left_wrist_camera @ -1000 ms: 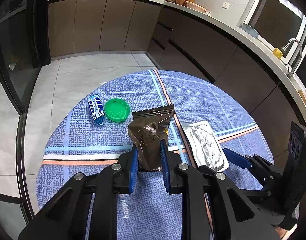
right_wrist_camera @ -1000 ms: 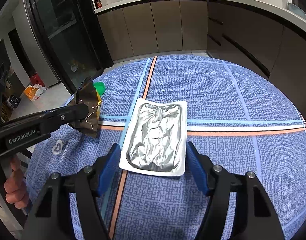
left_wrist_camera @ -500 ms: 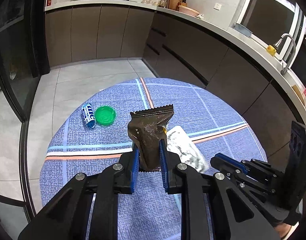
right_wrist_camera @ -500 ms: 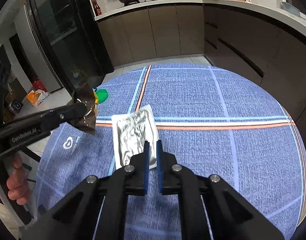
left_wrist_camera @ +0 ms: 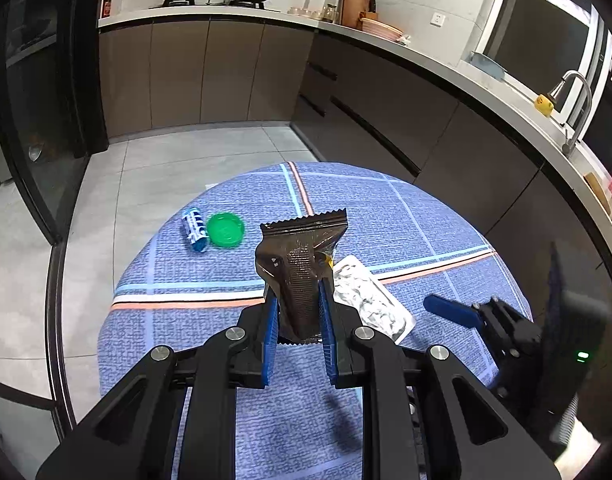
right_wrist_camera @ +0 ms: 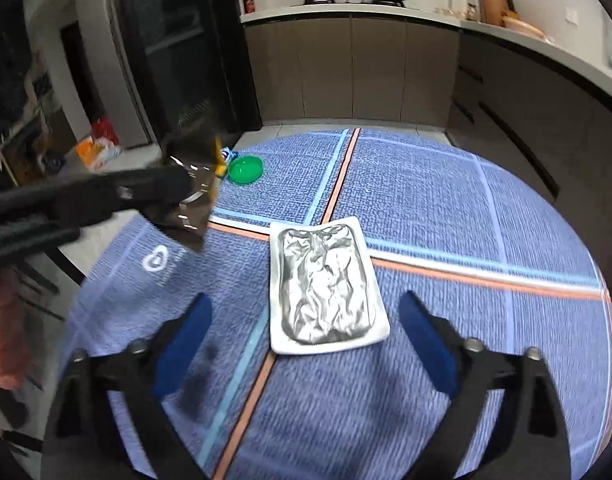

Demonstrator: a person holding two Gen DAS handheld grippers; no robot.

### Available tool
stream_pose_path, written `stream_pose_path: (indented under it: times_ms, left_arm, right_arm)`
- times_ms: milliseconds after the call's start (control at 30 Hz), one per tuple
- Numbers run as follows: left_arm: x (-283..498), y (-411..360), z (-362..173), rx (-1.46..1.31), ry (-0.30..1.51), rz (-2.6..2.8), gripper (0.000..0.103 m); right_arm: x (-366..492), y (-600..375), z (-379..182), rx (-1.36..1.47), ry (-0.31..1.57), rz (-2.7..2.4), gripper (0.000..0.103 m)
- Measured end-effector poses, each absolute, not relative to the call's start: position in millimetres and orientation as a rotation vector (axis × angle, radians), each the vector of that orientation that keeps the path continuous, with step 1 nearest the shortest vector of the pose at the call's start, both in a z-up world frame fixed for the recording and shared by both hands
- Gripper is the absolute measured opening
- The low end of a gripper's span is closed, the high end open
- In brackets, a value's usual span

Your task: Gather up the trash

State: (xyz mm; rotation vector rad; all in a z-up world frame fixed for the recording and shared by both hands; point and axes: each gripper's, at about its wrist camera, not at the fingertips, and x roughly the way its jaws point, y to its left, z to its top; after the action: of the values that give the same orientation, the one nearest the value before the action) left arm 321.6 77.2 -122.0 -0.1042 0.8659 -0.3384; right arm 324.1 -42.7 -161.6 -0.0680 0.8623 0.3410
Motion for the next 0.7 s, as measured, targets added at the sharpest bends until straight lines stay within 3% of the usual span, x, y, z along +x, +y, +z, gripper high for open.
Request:
stream_pose_path:
  times_ms: [167,333,700]
  left_arm:
    - [323,84,-128,-0.112,0.877,-0.332,0.017]
    - [325,87,-133,-0.121,0.889,-0.33,0.017]
    - [324,82,-131,-0.117,0.884,-0.337,0.017]
  right_arm:
    - [342,-38,-177,-0.092,0.903,0.327,0.092]
    - [345,-43,-181,-0.073,0.913,0.308,0.068]
    - [336,-48,-174,-0.052,0.894,0.308,0.067]
